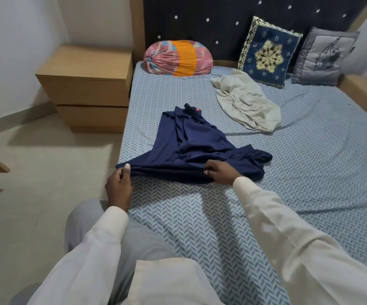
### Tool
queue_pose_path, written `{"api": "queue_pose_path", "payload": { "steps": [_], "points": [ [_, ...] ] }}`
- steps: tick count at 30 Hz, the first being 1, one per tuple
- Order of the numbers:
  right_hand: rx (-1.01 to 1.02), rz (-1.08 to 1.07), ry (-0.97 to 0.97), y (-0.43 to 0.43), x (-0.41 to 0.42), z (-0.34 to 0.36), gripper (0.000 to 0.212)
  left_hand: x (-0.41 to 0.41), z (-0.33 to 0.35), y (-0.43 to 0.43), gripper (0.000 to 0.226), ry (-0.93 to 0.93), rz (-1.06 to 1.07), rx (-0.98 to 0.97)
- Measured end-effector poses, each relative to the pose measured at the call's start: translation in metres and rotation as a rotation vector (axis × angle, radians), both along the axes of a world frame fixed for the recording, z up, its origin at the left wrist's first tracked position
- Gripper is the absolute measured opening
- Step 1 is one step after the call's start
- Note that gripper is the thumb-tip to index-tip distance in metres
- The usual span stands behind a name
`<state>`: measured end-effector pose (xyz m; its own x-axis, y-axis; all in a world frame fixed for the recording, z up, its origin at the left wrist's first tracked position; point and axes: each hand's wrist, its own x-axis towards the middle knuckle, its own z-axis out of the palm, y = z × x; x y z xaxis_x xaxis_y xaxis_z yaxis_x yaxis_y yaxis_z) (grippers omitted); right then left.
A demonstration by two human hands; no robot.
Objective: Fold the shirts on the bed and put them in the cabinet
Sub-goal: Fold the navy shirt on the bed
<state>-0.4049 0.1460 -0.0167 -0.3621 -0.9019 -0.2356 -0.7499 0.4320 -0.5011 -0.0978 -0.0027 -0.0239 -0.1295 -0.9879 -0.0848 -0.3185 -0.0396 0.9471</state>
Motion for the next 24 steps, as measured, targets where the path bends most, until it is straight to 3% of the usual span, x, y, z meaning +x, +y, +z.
{"api": "queue_pose_path", "payload": {
  "steps": [4,8,11,15,17,21,24],
  "points": [
    [-0.105,-0.122,-0.219,-0.011,-0.019,0.031,0.02,-0.003,0.002,0.004,0.053,0.027,-0.007,0.023],
    [-0.128,-0.199,-0.354,-0.014,-0.03,0.041,0.019,-0.003,-0.001,0.001,0.043,-0.053,-0.012,-0.07],
    [0.031,-0.091,-0.497,-0.007,-0.03,0.056,0.023,-0.004,-0.002,-0.001,0.033,-0.128,0.086,-0.108],
    [0.592,0.143,-0.203,0.006,-0.016,0.054,0.02,-0.001,-0.007,-0.005,0.028,-0.222,0.07,0.011],
    [0.764,0.145,-0.226,0.017,-0.011,0.042,0.022,-0.001,-0.01,-0.006,0.029,-0.231,-0.008,0.044],
    [0.813,0.049,-0.148,0.035,-0.003,0.031,0.019,0.002,-0.015,-0.01,0.029,-0.244,-0.043,0.172],
    [0.551,0.017,0.141,0.031,-0.001,0.02,0.016,0.002,-0.006,-0.008,0.024,-0.153,0.021,0.301]
  ]
}}
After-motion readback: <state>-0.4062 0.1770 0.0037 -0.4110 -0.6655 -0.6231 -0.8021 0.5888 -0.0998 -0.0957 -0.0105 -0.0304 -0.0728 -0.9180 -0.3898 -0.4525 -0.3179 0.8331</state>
